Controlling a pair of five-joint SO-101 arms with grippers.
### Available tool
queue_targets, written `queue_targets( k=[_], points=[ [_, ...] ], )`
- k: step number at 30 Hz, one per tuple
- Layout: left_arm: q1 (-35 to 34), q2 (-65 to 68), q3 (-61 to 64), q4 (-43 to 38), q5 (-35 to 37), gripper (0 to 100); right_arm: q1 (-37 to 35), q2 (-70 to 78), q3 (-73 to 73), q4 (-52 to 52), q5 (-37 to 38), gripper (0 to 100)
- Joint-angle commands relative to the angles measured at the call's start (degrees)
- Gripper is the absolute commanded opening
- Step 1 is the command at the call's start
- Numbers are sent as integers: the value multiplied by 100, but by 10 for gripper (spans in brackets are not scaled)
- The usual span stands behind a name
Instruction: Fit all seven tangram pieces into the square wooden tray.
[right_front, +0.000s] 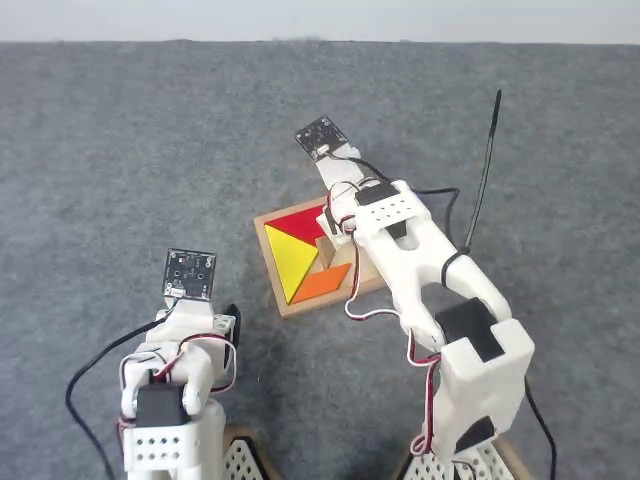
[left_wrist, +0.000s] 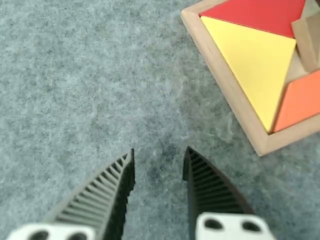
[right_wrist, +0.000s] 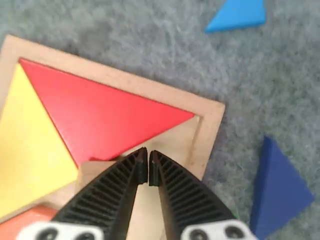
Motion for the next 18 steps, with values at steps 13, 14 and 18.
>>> queue_targets(
  k=[13, 14, 18],
  points=[
    [18, -158, -48, 53, -35, 153, 48, -576, 167, 180, -26, 17],
    [18, -158, -48, 53, -35, 153, 31, -655, 264, 180, -26, 17],
    [18, -158, -48, 53, -35, 153, 66, -954, 466, -66, -62, 17]
  ],
)
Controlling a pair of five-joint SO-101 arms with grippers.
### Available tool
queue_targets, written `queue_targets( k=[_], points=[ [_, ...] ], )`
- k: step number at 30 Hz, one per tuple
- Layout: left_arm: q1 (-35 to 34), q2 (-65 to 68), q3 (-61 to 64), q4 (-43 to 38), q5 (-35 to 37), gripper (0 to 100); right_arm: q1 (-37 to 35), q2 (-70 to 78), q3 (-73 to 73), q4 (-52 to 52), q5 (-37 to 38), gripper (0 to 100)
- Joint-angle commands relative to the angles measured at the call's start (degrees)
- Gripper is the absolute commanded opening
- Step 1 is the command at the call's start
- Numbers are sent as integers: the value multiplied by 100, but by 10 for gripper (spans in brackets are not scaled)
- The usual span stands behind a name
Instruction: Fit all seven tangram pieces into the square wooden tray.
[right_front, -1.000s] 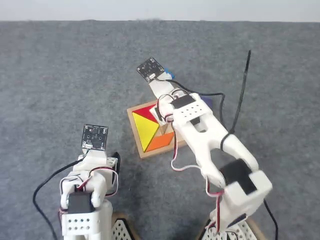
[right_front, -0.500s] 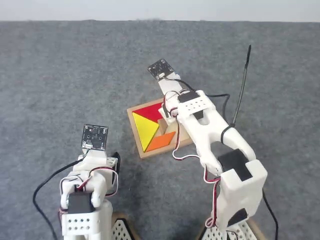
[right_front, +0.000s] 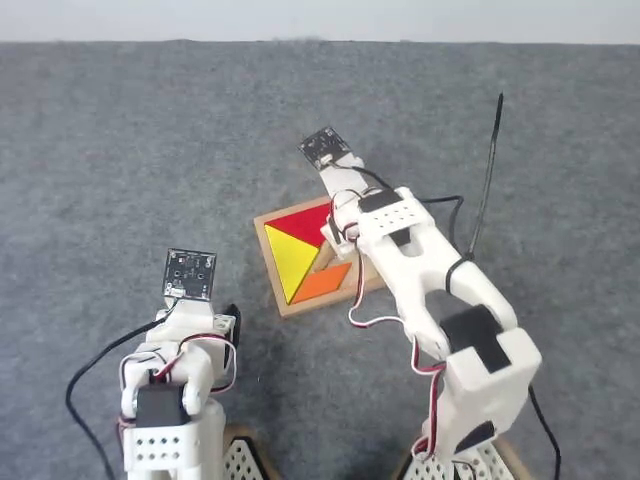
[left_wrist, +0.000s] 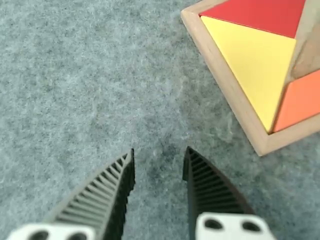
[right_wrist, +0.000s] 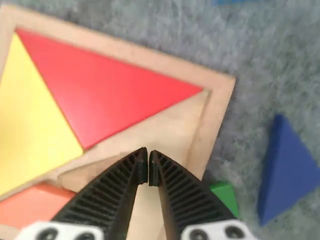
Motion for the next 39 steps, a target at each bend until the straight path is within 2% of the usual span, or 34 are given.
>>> queue_targets(
  k=[1, 21, 32, 39],
  points=[
    [18, -158, -48, 53, -35, 153, 66, -673, -35, -242, -70, 18],
    [18, -158, -48, 53, -35, 153, -92, -620, 0, -347, -26, 19],
    [18, -158, -48, 53, -35, 153, -303, -75, -132, -365, -26, 17],
    [18, -158, -48, 53, -35, 153, -127, -57, -123, 286, -70, 16]
  ],
)
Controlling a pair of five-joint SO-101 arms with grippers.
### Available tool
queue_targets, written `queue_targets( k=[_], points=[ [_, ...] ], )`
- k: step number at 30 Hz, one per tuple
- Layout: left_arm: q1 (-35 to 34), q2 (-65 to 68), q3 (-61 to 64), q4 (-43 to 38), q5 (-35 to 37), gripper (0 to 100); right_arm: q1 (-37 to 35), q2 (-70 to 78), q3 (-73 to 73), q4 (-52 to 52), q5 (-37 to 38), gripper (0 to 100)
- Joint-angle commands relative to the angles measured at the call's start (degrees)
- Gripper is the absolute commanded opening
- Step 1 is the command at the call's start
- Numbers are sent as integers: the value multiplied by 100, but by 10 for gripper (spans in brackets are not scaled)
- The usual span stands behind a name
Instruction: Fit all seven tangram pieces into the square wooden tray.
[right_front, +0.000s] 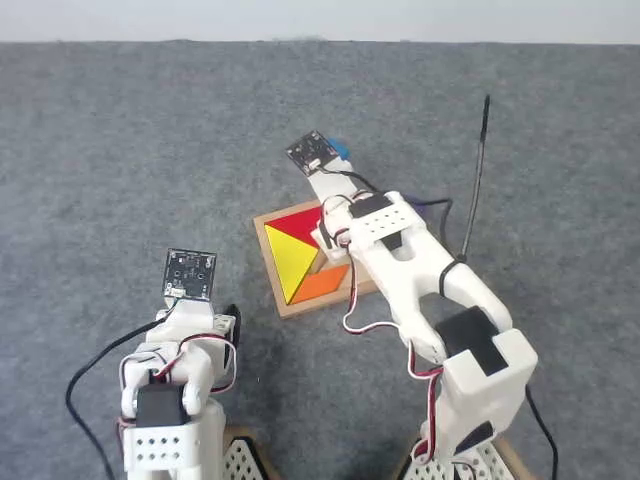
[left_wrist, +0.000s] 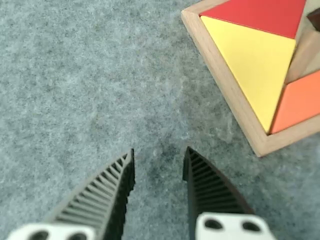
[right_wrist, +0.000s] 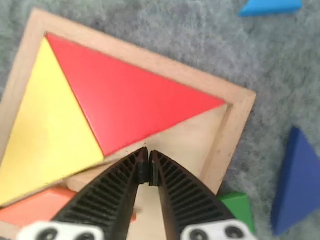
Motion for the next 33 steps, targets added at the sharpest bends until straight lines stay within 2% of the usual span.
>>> queue_targets(
  k=[1, 10, 27, 33],
  points=[
    [18, -158, -48, 53, -35, 153, 119, -75, -149, 444, -70, 16],
    [18, -158, -48, 53, -35, 153, 119, -171, 35, 708, -360, 16],
    [18, -158, -48, 53, -35, 153, 75, -1525, 791, 778, -404, 16],
    [18, -158, -48, 53, -35, 153, -268, -1525, 879, 787, -404, 16]
  ],
)
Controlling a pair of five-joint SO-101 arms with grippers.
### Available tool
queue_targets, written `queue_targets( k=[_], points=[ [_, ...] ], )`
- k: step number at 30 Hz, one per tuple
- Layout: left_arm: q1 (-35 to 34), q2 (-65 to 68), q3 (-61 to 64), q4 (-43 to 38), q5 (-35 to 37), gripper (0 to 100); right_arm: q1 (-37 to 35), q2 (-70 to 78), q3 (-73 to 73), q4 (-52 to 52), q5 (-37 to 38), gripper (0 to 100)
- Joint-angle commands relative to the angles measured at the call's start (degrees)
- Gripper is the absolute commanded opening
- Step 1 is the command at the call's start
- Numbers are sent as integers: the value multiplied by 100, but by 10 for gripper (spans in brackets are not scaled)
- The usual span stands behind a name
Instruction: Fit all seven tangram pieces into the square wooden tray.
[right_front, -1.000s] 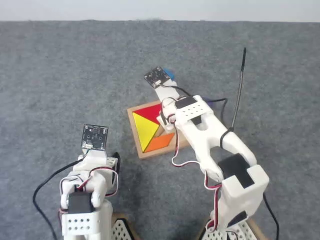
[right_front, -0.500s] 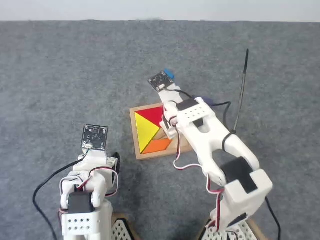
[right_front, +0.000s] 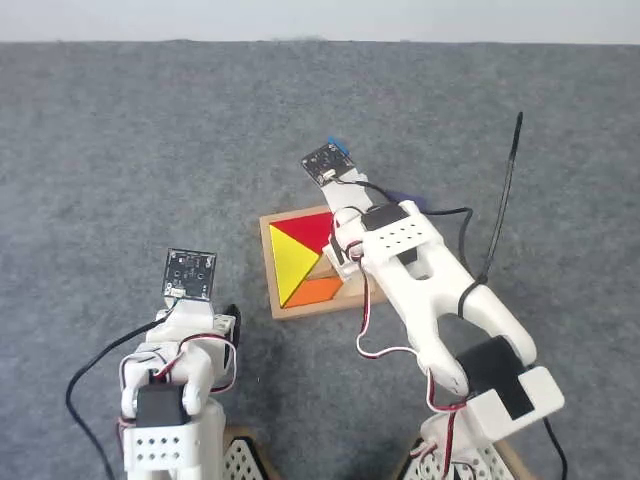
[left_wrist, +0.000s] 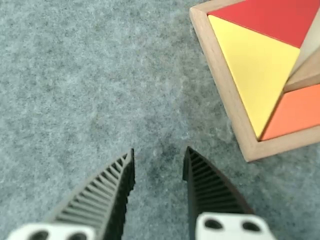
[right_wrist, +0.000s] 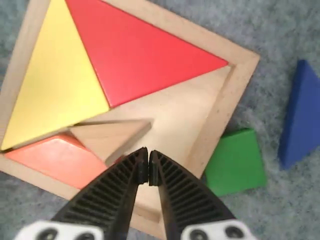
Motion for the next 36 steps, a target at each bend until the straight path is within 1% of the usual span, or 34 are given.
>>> queue_targets(
  k=[1, 8, 14, 19, 25, 31, 36],
  points=[
    [18, -158, -48, 53, -35, 153, -347, -374, 62, 22, -70, 16],
    [18, -158, -48, 53, -35, 153, -444, -374, 26, 4, -70, 16],
    [18, -158, -48, 53, -35, 153, -462, -374, 18, -435, -62, 16],
    [18, -158, -48, 53, -35, 153, -497, -374, -158, -374, -62, 16],
    [18, -158, -48, 53, -35, 153, -813, -295, -343, -435, -35, 16],
    [18, -158, -48, 53, -35, 153, -866, 295, -985, -374, -62, 16],
    [18, -158, -48, 53, -35, 153, -875, 374, -1266, -374, -53, 16]
  ],
)
